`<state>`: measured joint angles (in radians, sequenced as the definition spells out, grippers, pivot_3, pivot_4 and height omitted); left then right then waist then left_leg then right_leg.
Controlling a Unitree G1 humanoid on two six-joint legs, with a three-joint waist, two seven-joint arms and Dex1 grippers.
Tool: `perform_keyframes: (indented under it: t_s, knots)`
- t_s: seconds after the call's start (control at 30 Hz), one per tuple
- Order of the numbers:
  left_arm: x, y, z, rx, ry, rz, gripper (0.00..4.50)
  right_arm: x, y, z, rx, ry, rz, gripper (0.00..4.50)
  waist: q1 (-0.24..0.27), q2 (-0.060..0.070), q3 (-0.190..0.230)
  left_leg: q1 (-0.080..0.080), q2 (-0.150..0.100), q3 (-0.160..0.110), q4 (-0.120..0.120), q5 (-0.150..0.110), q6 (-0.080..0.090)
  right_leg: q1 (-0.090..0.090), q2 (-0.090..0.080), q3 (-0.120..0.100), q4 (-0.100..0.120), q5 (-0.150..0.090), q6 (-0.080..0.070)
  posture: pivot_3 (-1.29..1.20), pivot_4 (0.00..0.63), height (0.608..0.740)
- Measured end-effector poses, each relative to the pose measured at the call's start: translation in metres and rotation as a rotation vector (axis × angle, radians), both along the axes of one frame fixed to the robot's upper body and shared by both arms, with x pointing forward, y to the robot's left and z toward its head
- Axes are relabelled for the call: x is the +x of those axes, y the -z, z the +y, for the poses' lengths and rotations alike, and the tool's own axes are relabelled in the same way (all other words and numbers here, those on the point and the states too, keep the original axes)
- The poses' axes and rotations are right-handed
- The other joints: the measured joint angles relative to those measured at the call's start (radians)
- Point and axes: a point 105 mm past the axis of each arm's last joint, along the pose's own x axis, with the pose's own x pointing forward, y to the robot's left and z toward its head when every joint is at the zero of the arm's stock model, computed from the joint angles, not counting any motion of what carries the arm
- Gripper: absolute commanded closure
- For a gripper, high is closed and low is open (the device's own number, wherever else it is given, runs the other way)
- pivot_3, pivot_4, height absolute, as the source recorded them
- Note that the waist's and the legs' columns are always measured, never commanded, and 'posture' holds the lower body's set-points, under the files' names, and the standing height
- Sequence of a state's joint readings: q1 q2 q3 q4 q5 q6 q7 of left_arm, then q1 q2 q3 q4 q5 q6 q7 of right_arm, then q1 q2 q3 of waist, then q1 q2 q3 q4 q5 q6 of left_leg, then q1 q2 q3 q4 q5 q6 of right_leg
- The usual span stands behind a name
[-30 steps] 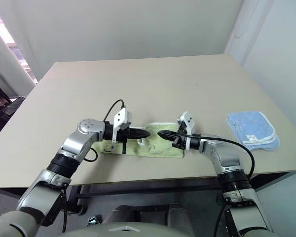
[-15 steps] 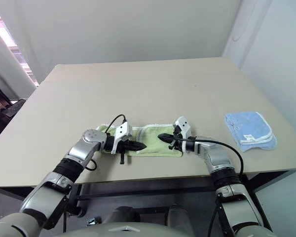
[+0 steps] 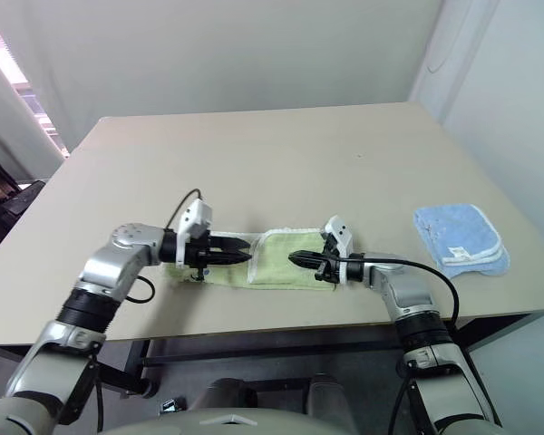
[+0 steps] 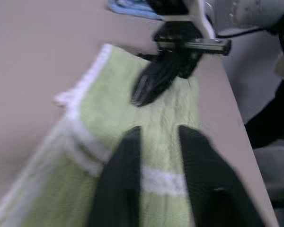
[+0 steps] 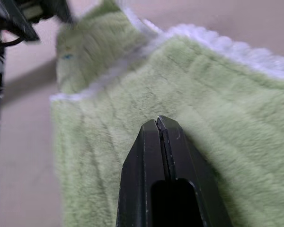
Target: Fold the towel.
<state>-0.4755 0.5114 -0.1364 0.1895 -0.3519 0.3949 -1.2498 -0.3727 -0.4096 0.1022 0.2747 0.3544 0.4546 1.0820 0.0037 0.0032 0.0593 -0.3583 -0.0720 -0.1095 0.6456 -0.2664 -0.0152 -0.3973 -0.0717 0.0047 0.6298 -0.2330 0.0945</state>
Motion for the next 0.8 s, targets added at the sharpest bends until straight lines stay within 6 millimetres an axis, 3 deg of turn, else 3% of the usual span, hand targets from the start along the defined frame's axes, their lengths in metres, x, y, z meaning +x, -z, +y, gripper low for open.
perform_keyframes:
  t_s: [0.17, 0.27, 0.37, 0.5, 0.8]
  knots:
    - [0.0, -0.023, 0.045, -0.037, -0.205, -0.006, 0.13, 0.007, -0.043, 0.011, 0.089, -0.022, -0.108, 2.49, -0.016, 0.001, 0.001, 0.0, 0.0, 0.0, -0.002, 0.0, 0.0, -0.001, 0.0, 0.001, 0.0, 0.0, 0.0, 0.0, 0.0, 0.74]
    - [-0.016, -0.005, 0.077, 0.034, -0.35, 0.071, 0.0, 0.003, -0.058, 0.016, 0.115, -0.054, -0.133, 1.4, -0.02, 0.001, 0.001, 0.0, 0.0, 0.001, -0.005, 0.0, 0.0, -0.002, -0.001, 0.003, -0.001, 0.0, 0.0, 0.0, 0.0, 0.74]
    - [-0.028, 0.011, 0.1, 0.057, -0.487, 0.206, 0.0, 0.002, -0.057, 0.02, 0.112, -0.053, -0.099, 1.4, -0.013, 0.0, 0.001, -0.001, 0.0, 0.0, -0.005, 0.0, 0.0, -0.004, -0.001, 0.003, -0.001, 0.0, 0.0, 0.0, 0.0, 0.74]
    - [-0.04, 0.011, 0.124, 0.022, -0.649, 0.334, 0.0, 0.002, -0.059, 0.032, 0.146, -0.073, -0.036, 1.4, -0.016, 0.0, 0.001, -0.001, 0.0, 0.001, -0.005, 0.0, -0.001, -0.003, -0.001, 0.003, -0.001, -0.001, 0.0, 0.0, 0.0, 0.74]
    - [-0.066, 0.016, 0.133, -0.203, -0.82, 0.643, 0.0, 0.01, -0.06, 0.048, 0.171, -0.074, 0.107, 1.4, -0.017, 0.0, 0.002, -0.001, 0.0, 0.001, -0.006, 0.0, -0.001, -0.006, -0.002, 0.003, -0.001, 0.0, 0.0, 0.0, 0.0, 0.74]
